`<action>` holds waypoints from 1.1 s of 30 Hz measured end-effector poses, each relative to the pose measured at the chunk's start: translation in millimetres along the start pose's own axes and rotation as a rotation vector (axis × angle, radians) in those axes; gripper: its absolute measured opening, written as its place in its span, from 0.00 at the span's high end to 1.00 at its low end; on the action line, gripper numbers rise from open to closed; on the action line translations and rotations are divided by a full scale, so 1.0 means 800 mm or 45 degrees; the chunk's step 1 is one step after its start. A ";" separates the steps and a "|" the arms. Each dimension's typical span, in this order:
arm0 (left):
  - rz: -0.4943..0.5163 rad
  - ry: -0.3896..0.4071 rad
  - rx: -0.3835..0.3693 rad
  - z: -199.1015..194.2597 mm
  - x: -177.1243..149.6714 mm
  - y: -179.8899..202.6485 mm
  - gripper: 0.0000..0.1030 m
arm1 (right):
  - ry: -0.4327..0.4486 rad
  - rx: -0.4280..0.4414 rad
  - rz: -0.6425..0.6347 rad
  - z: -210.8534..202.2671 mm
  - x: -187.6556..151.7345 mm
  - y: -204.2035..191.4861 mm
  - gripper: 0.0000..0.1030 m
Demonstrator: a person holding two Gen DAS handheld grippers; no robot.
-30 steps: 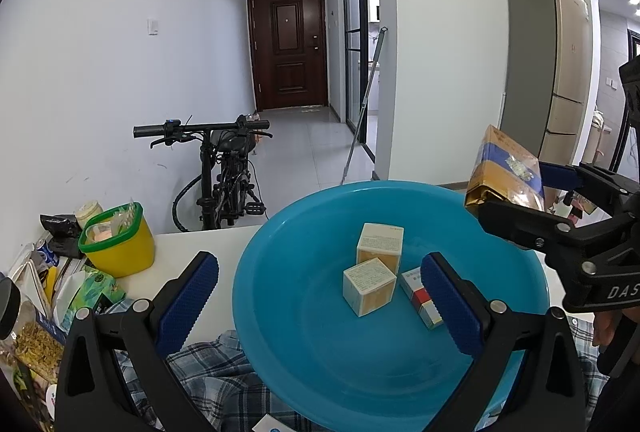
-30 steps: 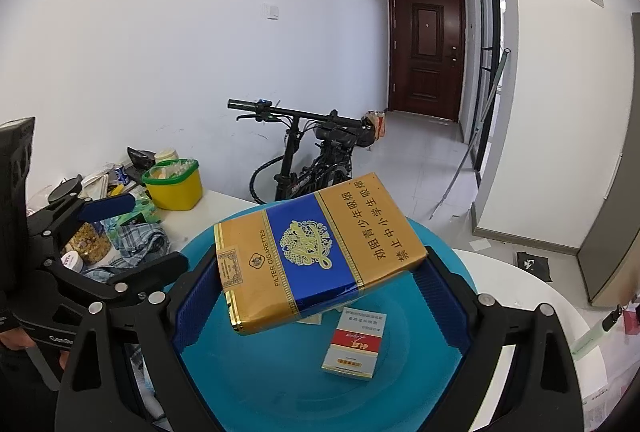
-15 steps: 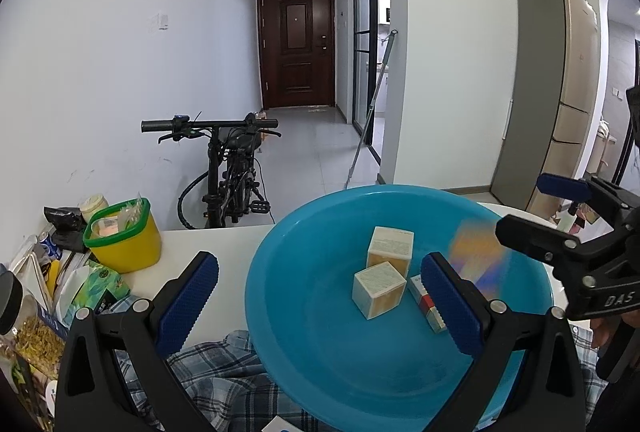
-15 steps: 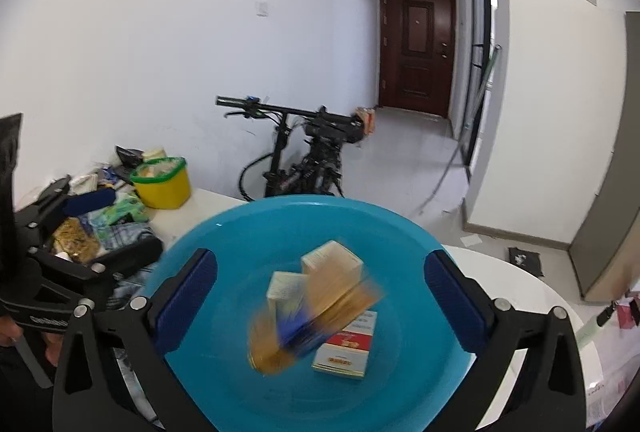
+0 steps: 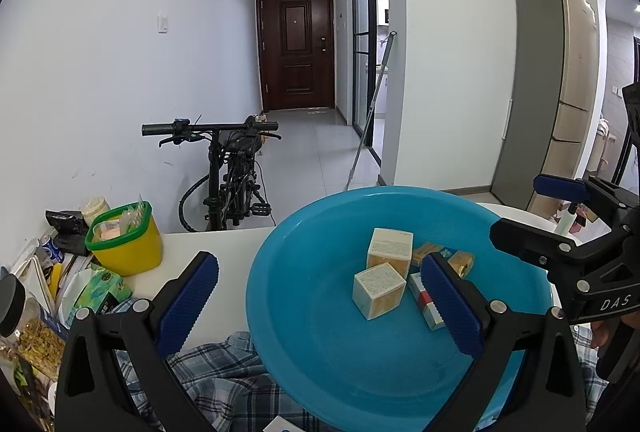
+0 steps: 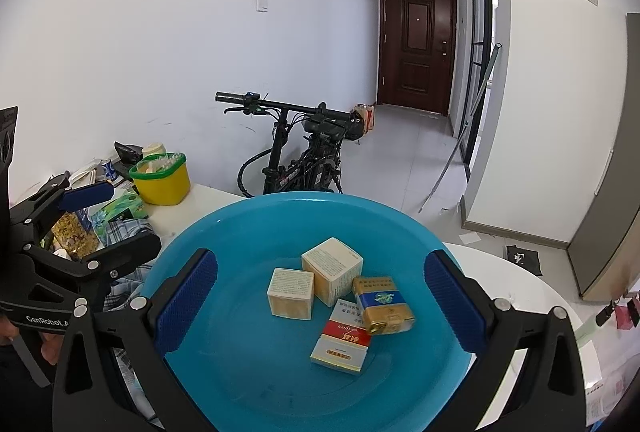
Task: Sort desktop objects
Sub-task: 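Open the right tool to drop the gold-and-blue pack into the basin, then move the left tool from the basin down toward the pile on the shirt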
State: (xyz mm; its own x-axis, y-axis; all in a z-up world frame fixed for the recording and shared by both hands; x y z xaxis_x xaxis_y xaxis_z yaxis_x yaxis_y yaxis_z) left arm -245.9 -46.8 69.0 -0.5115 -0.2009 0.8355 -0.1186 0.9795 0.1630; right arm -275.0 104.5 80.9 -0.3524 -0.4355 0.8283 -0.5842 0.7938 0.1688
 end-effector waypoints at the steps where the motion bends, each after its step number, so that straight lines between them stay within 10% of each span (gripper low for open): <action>1: 0.000 -0.002 0.000 0.000 0.000 0.000 0.00 | 0.000 0.005 0.001 0.000 -0.001 0.000 0.00; 33: 0.023 0.002 0.056 0.000 -0.003 -0.001 0.00 | -0.036 0.034 -0.024 0.012 -0.004 -0.014 0.00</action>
State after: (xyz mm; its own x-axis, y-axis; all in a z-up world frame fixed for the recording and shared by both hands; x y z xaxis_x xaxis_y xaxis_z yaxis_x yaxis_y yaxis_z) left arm -244.3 -46.9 67.2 -0.5125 -0.1829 0.8390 -0.1466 0.9813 0.1244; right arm -274.3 93.4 71.4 -0.3614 -0.4620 0.8099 -0.6102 0.7739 0.1692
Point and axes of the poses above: each gripper's, at about its wrist camera, not at the fingertips, and z roughly the way its jaws point, y to its right, x to its top, the point moved 4 cm from there along z, roughly the way its jaws point, and after that the axes turned 12 degrees about -z, right-handed, at the moved point
